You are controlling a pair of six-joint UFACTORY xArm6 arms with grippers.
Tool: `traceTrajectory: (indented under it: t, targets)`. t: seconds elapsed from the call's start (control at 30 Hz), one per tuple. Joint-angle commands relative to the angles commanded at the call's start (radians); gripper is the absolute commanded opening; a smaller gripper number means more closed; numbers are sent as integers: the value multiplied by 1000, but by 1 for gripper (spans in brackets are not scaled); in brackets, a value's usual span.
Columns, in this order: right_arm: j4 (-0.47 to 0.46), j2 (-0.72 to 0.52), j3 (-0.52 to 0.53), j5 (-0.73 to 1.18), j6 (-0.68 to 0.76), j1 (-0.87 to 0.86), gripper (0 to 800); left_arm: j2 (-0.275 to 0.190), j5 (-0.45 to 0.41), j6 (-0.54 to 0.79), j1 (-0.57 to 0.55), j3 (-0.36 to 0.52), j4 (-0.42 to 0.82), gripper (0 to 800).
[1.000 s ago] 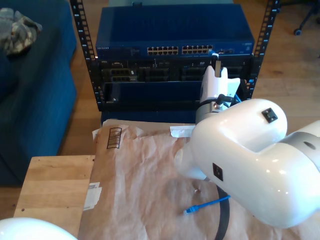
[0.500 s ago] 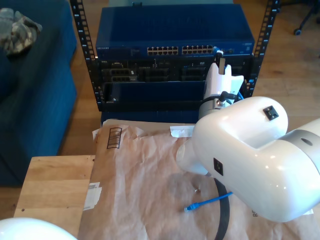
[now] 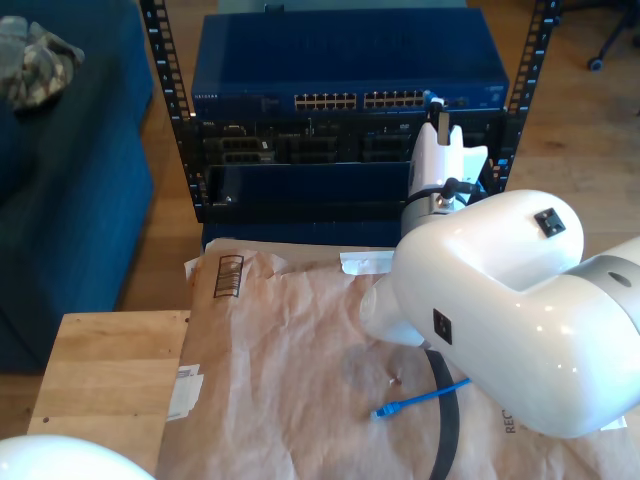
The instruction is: Grab the cable and plug it in
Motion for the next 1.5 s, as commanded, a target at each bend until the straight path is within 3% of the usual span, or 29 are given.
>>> traceTrajectory:
  t: [0.27,1.5]
  targets:
    - [-48,0,6,18,-2,-5,0,0,0,0,0,0,0,800]
    - [-46,11,-3,20,0,-12,0,0,0,0,0,0,0,800]
